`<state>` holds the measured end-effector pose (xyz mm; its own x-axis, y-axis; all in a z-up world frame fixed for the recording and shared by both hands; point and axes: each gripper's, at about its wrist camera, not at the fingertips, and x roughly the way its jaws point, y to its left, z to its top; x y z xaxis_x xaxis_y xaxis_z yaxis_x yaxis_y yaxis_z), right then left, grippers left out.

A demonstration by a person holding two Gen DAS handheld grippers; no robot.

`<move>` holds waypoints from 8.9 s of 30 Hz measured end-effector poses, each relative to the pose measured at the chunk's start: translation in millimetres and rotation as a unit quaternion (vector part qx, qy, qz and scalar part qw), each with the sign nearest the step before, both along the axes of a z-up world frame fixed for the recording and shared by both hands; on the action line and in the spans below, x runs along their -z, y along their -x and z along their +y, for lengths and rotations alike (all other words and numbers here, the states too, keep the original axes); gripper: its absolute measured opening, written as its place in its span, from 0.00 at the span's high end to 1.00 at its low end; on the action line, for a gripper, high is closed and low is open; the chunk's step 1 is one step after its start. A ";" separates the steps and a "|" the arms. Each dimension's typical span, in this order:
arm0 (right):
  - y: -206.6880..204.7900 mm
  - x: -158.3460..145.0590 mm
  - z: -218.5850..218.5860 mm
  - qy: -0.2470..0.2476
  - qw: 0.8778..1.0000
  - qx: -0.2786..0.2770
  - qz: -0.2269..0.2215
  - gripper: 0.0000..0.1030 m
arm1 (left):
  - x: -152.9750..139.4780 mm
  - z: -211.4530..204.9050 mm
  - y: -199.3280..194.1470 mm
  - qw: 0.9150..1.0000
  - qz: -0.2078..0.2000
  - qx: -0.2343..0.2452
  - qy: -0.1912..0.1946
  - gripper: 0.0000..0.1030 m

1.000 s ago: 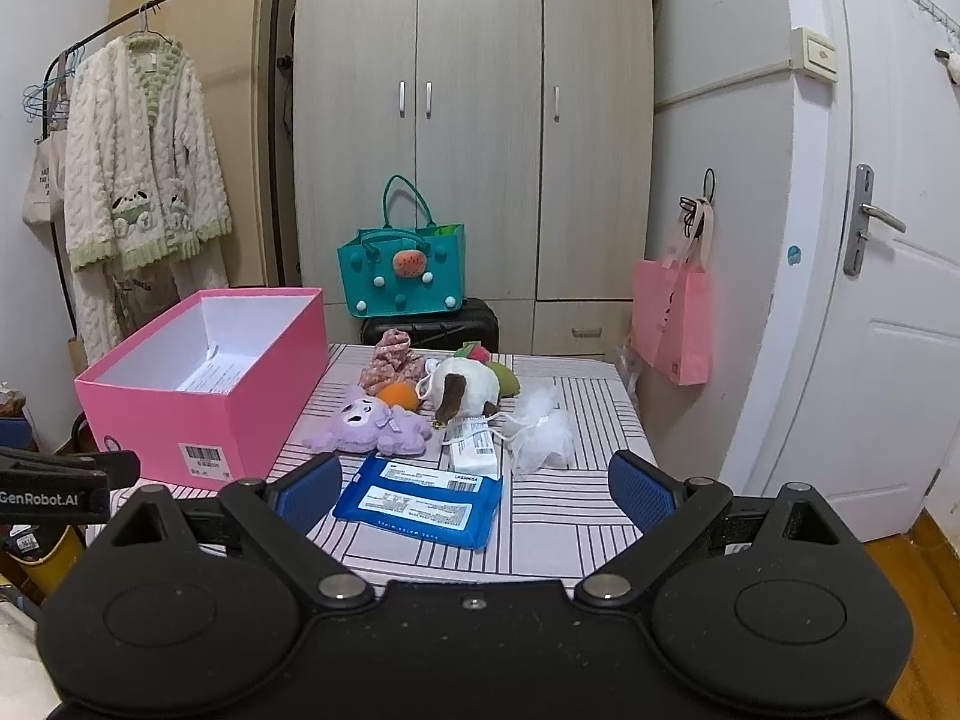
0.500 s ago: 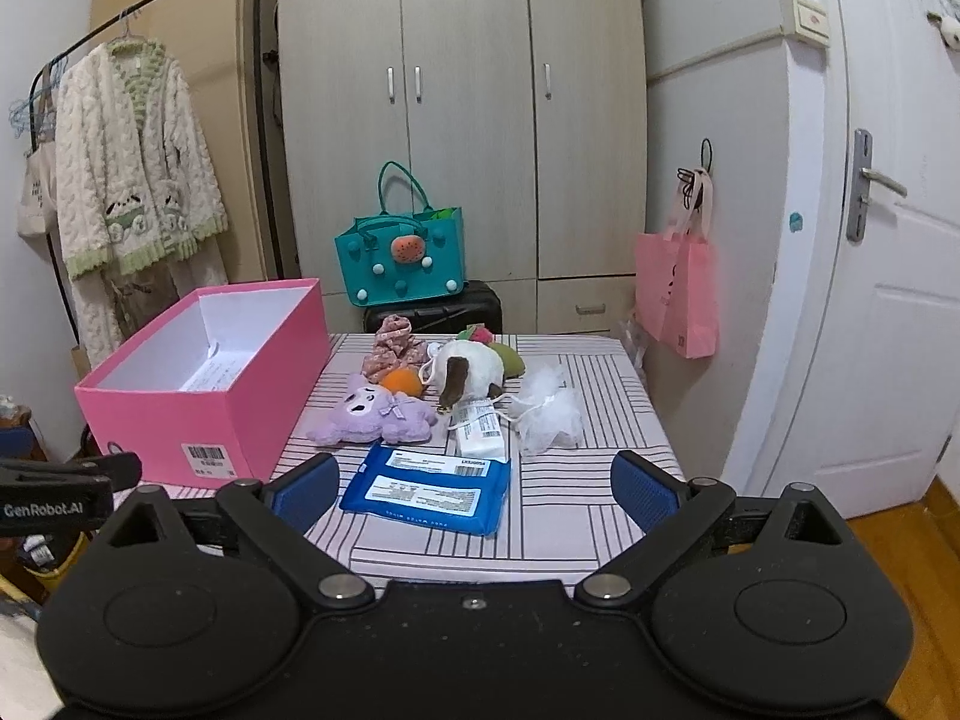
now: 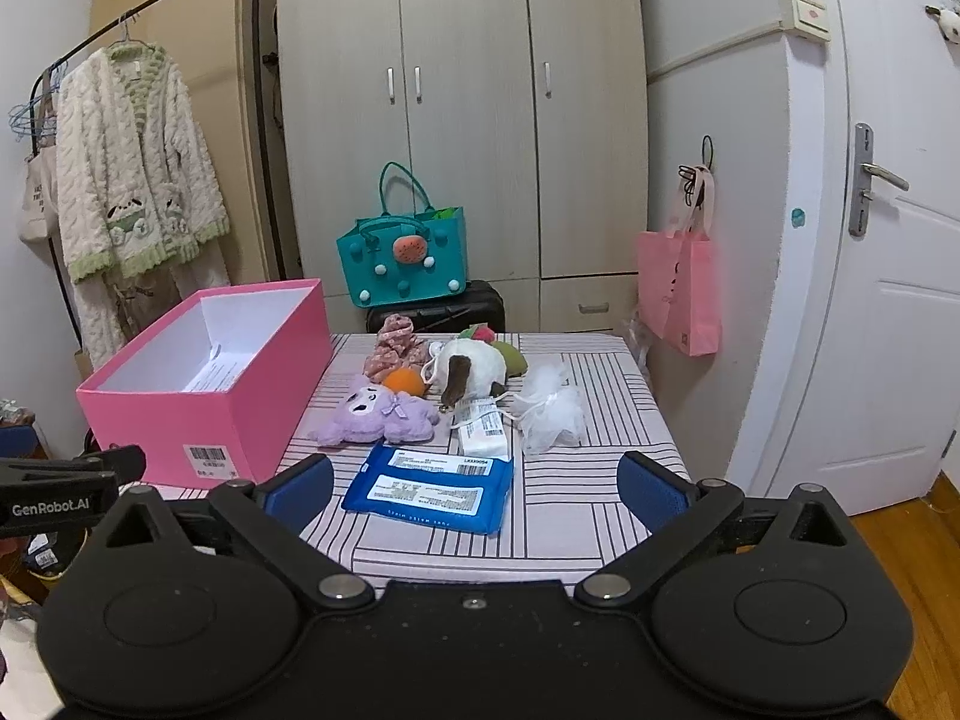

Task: Organize soft objects

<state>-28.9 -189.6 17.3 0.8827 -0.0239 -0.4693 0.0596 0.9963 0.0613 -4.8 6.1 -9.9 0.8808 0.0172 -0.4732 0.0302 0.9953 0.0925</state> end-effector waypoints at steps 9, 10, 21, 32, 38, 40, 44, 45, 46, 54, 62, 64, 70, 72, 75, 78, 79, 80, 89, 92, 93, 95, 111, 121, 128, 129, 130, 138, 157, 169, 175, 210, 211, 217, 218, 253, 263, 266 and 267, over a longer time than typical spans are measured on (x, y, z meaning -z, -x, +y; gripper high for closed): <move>-8.1 5.7 -0.1 0.004 1.000 -0.009 0.019 0.00 | -1.3 -1.1 0.9 1.000 -0.015 0.001 0.001 0.00; -7.3 6.2 -0.5 0.003 1.000 -0.009 0.019 0.00 | -0.9 -1.2 0.6 1.000 -0.015 0.000 0.000 0.00; -0.9 4.6 -5.3 -0.016 1.000 -0.015 -0.003 0.00 | 0.7 -2.0 -0.1 1.000 -0.018 0.002 -0.001 0.00; -1.8 -0.4 -22.1 -0.009 0.998 -0.054 -0.030 0.01 | -9.8 -8.7 -9.1 0.999 -0.025 0.036 -0.010 0.00; -27.6 14.3 -44.1 -0.022 0.996 -0.076 -0.035 0.00 | -13.7 -21.9 -41.0 0.995 -0.005 0.098 0.008 0.00; -44.6 28.8 -48.3 -0.020 0.997 -0.071 0.001 0.00 | -10.0 -27.8 -52.5 0.993 0.006 0.118 0.025 0.01; -73.0 57.8 -53.3 -0.040 0.995 -0.081 0.047 0.01 | 3.7 -46.1 -74.1 0.986 0.021 0.156 0.051 0.01; -79.9 64.2 -54.0 -0.050 0.993 -0.087 0.055 0.01 | 7.5 -51.2 -79.0 0.985 0.025 0.163 0.054 0.01; -85.2 70.2 -54.0 -0.056 0.992 -0.090 0.062 0.01 | 10.3 -56.4 -83.6 0.984 0.029 0.170 0.053 0.01; -119.7 109.5 -48.8 -0.058 0.989 -0.112 0.072 0.12 | 33.4 -89.7 -121.3 0.970 0.059 0.229 0.053 0.03; -136.9 133.6 -38.1 -0.042 0.990 -0.130 0.044 0.24 | 74.2 -115.3 -164.5 0.958 0.141 0.244 0.049 0.16; -138.3 135.7 -40.6 -0.057 0.988 -0.141 0.042 0.24 | 83.3 -118.1 -171.9 0.957 0.157 0.240 0.046 0.18; -141.4 142.2 -45.8 -0.072 0.985 -0.152 0.035 0.24 | 102.6 -117.5 -192.4 0.954 0.188 0.228 0.054 0.18; -141.4 142.7 -43.7 -0.059 0.985 -0.160 0.035 0.23 | 108.6 -113.1 -194.2 0.953 0.196 0.219 0.068 0.18; -141.1 144.2 -40.4 -0.039 0.984 -0.168 0.036 0.23 | 108.8 -112.7 -190.8 0.954 0.186 0.219 0.079 0.21; -139.3 144.7 -33.3 -0.004 0.983 -0.179 0.039 0.23 | 108.6 -111.2 -193.5 0.952 0.187 0.226 0.087 0.27; -138.2 145.0 -30.9 0.010 0.982 -0.183 0.039 0.23 | 108.7 -109.6 -193.1 0.952 0.187 0.226 0.089 0.28; -138.1 144.4 -31.8 0.007 0.982 -0.184 0.041 0.24 | 108.6 -108.3 -192.2 0.952 0.187 0.225 0.091 0.29; -143.5 136.8 -40.8 0.004 0.976 -0.207 0.062 0.42 | 110.7 -112.5 -183.8 0.962 0.174 0.190 0.087 0.28; -143.7 136.2 -40.6 0.008 0.973 -0.219 0.065 0.44 | 110.7 -111.1 -184.3 0.959 0.176 0.200 0.100 0.29; -143.6 136.5 -40.5 0.008 0.973 -0.222 0.064 0.44 | 110.1 -110.3 -184.9 0.955 0.181 0.206 0.110 0.29; -143.3 137.4 -41.1 0.007 0.972 -0.226 0.060 0.45 | 109.7 -111.1 -185.7 0.949 0.190 0.217 0.130 0.29; -134.2 111.7 -28.8 -0.029 0.978 -0.194 0.069 0.56 | 81.8 -103.4 -161.3 0.946 0.204 0.231 0.104 0.31; -122.8 74.3 16.8 -0.071 0.960 -0.225 0.152 0.56 | 53.3 -41.3 -138.8 0.935 0.257 0.215 0.111 0.31; -115.1 60.5 62.5 -0.081 0.942 -0.273 0.179 0.56 | 38.1 10.8 -120.4 0.938 0.274 0.177 0.115 0.32; -114.5 57.8 69.3 -0.083 0.939 -0.281 0.179 0.56 | 34.3 18.5 -118.4 0.939 0.276 0.171 0.116 0.32; -114.1 55.0 74.9 -0.084 0.937 -0.287 0.180 0.56 | 30.5 24.5 -117.2 0.939 0.277 0.166 0.116 0.32; -117.2 27.6 113.1 -0.087 0.921 -0.342 0.163 0.56 | -7.4 70.4 -110.0 0.949 0.258 0.146 0.105 0.32; -270.9 -10.1 135.5 -0.064 0.928 -0.344 0.129 0.56 | -50.8 104.1 -246.5 0.971 0.142 0.136 0.138 0.31; -367.1 14.7 144.5 -0.023 0.919 -0.361 0.159 0.56 | -17.4 113.9 -339.4 0.963 0.169 0.101 0.187 0.31; -389.8 27.3 151.4 0.005 0.916 -0.354 0.186 0.56 | 6.5 109.7 -364.8 0.956 0.205 0.088 0.191 0.31; -215.8 -70.7 5.0 -0.053 0.936 -0.337 0.089 0.48 | -94.7 26.1 -170.6 0.959 0.106 0.245 0.096 0.25; -212.0 -72.5 -1.1 -0.054 0.936 -0.336 0.087 0.48 | -94.7 21.0 -165.7 0.958 0.108 0.250 0.092 0.25; -178.6 -74.3 -31.2 -0.056 0.943 -0.319 0.075 0.47 | -87.0 -12.2 -138.6 0.947 0.122 0.290 0.062 0.25; -173.7 -73.1 -35.9 -0.056 0.945 -0.315 0.073 0.47 | -84.5 -18.6 -134.9 0.944 0.124 0.299 0.057 0.25; -167.0 91.0 -136.3 -0.059 0.983 -0.170 0.047 0.46 | 66.5 -133.4 -161.8 0.931 0.127 0.327 0.098 0.25; -201.1 105.4 -150.6 -0.058 0.984 -0.164 0.040 0.34 | 93.6 -161.6 -184.0 0.954 0.104 0.268 0.083 0.25; -210.9 109.8 -151.9 -0.060 0.984 -0.160 0.045 0.31 | 100.7 -167.0 -187.0 0.955 0.115 0.257 0.092 0.25; -213.8 111.5 -151.8 -0.059 0.985 -0.158 0.048 0.30 | 103.0 -168.3 -186.7 0.957 0.116 0.248 0.092 0.25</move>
